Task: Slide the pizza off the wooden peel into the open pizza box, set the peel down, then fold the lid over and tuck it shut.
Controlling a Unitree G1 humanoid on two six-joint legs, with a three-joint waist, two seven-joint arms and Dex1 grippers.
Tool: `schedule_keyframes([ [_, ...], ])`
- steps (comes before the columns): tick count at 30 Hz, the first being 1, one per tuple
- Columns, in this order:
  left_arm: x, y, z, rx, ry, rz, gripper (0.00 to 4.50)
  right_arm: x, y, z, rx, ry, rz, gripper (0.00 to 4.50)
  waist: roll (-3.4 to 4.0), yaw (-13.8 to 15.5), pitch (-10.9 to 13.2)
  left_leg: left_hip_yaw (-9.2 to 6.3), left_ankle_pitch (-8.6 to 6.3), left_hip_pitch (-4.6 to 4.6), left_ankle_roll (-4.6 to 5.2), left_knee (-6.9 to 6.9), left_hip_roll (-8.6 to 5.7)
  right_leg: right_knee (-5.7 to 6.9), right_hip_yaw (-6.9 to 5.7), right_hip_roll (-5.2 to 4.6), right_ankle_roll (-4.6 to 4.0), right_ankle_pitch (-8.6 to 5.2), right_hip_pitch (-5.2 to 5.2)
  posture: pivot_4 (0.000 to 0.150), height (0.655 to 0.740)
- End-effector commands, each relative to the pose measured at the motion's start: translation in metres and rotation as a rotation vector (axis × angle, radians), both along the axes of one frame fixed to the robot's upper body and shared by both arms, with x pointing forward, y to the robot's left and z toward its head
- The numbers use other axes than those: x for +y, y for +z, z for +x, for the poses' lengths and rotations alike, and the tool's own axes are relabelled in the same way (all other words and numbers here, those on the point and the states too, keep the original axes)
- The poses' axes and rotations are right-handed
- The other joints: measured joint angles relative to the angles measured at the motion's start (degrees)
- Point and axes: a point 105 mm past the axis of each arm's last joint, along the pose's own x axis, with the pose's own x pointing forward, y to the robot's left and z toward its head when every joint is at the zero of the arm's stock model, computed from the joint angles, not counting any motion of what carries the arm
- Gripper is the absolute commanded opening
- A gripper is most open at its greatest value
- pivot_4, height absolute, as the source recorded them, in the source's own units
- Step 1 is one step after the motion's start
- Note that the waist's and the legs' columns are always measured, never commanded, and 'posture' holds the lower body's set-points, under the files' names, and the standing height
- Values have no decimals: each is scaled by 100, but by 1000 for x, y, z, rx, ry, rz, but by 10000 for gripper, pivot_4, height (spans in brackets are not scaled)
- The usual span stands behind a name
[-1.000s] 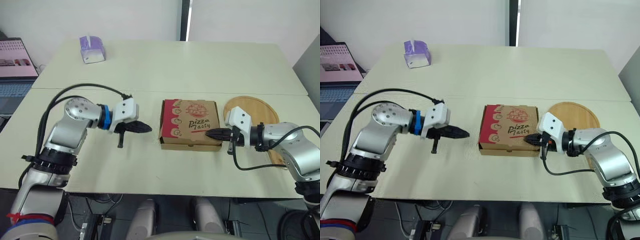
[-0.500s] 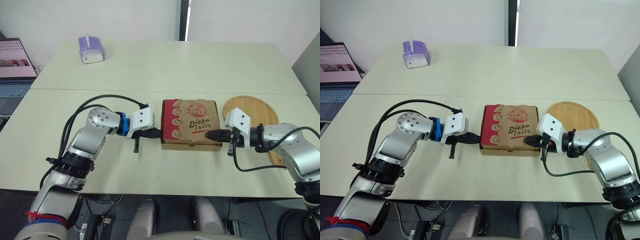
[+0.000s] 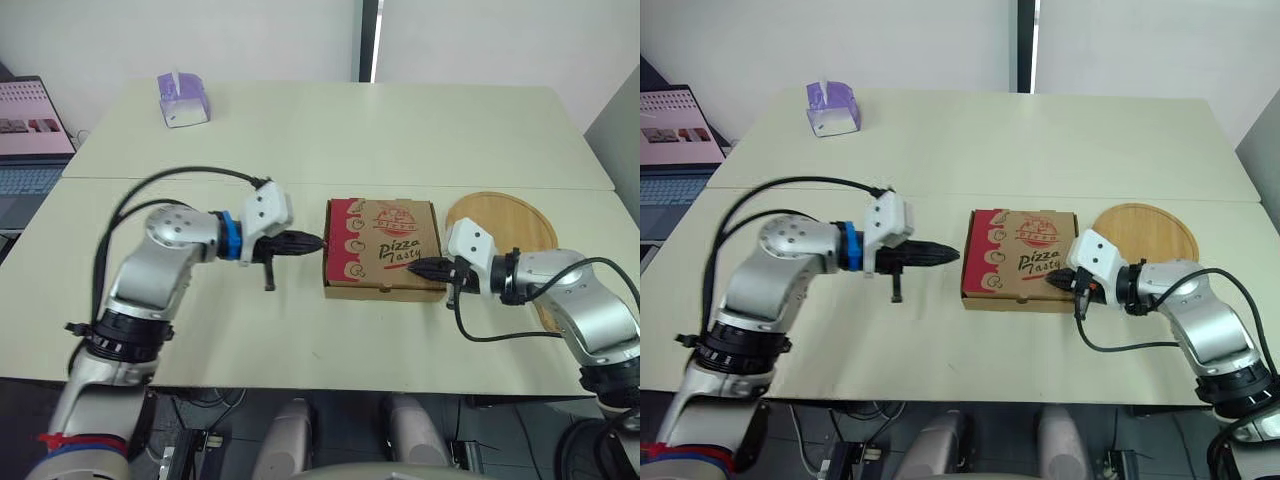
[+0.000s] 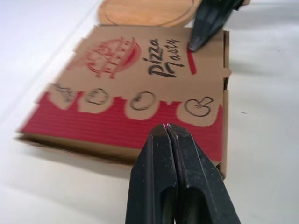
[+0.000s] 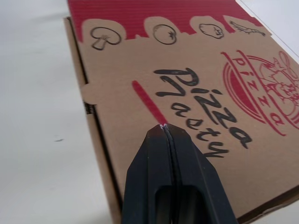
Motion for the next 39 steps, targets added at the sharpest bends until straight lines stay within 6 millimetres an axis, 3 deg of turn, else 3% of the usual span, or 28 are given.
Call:
schedule_keyframes([
  [1, -4, -23, 3, 23, 37, 48, 0, 1, -2, 3, -28, -7, -31, 151, 0, 0, 0, 0, 0, 0, 0, 0, -1, 1, 0, 1, 0, 0, -1, 1500, 7400],
  [4, 4, -50, 3, 70, 83, 116, 0, -2, -14, 0, -3, -16, -58, 151, 1, -3, -3, 0, 0, 2, 0, -1, -2, 1, 1, 3, -1, 0, -1, 1500, 7400],
  [6, 4, -55, 1, 88, 92, 112, 0, -2, -20, -1, 2, -16, -66, 151, 2, 0, -12, 0, 0, 21, 0, -4, -1, -3, 1, 3, -1, 0, 17, 1500, 7400],
  [8, 1, -50, 0, 69, 88, 82, 0, -2, -20, 0, -22, -18, -70, 151, 2, -1, -24, 1, 0, 25, 0, -5, 1, -5, 2, 3, 0, 0, 21, 1500, 7400],
  [10, 2, -32, 4, 33, 129, 4, 0, -3, -5, 7, -93, -46, -14, 151, 1, -5, -26, 1, 0, 28, 0, -5, 2, -5, 2, 3, 0, 0, 23, 1500, 7400],
  [14, 26, -6, 17, -42, 306, -104, 0, -20, 22, 17, -190, -155, 81, 151, -1, -10, -24, -1, 0, 22, 0, -4, 9, 1, 4, 3, -1, 0, 13, 1500, 7400],
  [19, 52, -20, 16, -22, 490, -134, 0, -53, 24, 25, -235, -324, 97, 151, -1, 3, -24, -4, -1, 21, 0, -8, 11, -2, 5, -1, 0, 0, 11, 1500, 7400],
  [24, 36, -38, 5, 26, 482, -136, 0, -59, -6, 17, -150, -308, 13, 151, -1, 8, -23, 0, -1, 18, 0, -9, 9, -6, 7, -3, -1, 0, 12, 1500, 7400],
  [27, 17, -45, -4, 81, 417, -141, 0, -45, -21, 2, -54, -226, 11, 151, -1, 6, -23, 4, -1, 19, 0, -8, 6, -5, 7, -4, 0, 0, 13, 1500, 7400],
  [30, 5, -50, -19, 134, 336, -133, 0, -30, -24, -10, 8, -158, 47, 151, -1, -6, -23, 2, -1, 20, 0, -12, 6, -6, 4, 0, -1, 0, 13, 1500, 7400],
  [39, 4, -51, -30, 138, 326, -113, 0, -29, -28, -22, 60, -137, 25, 151, -1, -2, -23, 3, -2, 20, 0, -11, 10, -11, 6, -1, 0, -1, 15, 1500, 7400],
])
